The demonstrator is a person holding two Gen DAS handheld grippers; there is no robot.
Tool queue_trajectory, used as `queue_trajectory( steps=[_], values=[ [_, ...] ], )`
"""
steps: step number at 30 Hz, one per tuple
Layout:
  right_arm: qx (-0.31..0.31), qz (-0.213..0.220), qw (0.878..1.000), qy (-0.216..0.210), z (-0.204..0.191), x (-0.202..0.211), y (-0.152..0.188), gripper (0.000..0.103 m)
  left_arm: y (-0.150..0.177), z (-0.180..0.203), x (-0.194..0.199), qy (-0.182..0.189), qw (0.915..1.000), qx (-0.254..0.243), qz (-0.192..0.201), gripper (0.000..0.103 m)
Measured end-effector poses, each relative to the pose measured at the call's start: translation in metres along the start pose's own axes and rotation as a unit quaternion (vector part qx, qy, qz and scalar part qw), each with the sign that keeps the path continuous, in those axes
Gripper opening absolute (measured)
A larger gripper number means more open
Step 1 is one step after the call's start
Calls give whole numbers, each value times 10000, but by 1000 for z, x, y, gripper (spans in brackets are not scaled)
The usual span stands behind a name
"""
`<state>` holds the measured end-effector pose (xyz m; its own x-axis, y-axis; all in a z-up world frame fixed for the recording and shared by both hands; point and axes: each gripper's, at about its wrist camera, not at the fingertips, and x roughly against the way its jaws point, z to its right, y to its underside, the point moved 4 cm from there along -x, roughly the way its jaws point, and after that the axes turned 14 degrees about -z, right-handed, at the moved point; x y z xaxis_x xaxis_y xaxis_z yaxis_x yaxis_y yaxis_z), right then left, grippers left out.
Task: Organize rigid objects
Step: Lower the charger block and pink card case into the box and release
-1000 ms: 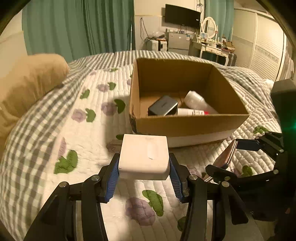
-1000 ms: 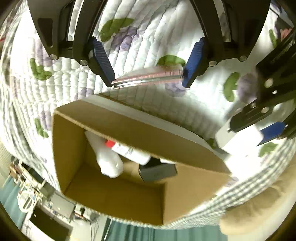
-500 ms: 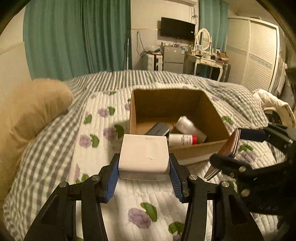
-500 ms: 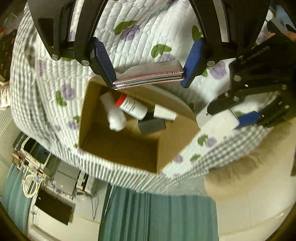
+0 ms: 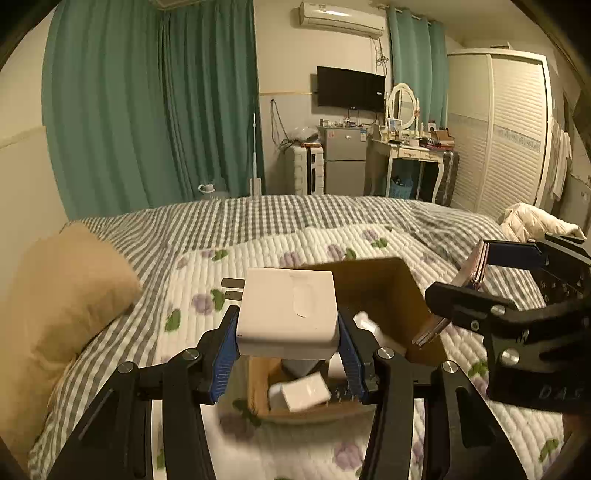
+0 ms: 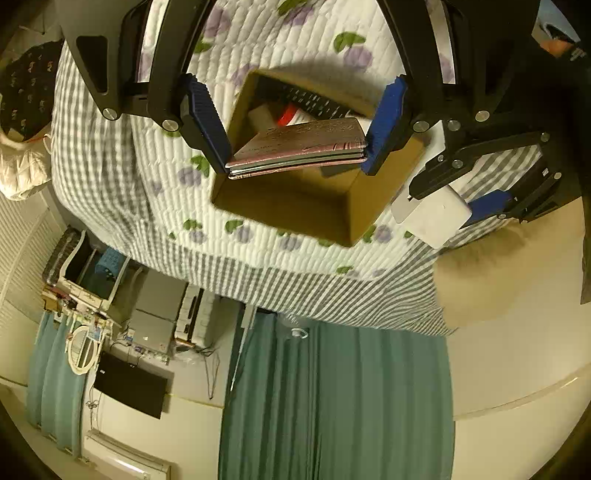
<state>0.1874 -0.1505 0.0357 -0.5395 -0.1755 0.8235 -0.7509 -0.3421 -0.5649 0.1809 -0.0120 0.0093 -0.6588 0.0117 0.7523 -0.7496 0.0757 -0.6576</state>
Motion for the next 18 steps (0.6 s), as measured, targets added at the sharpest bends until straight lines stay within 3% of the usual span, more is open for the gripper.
queue_trajectory(
  steps=[7, 18],
  values=[
    [-173, -77, 9998, 112, 23, -21, -24, 72, -32, 5, -46, -123, 9999, -62, -51, 51],
    [-338, -392, 9986, 88, 45, -79, -43, 72, -38, 7, -118, -106, 9986, -104, -508, 51]
  ],
)
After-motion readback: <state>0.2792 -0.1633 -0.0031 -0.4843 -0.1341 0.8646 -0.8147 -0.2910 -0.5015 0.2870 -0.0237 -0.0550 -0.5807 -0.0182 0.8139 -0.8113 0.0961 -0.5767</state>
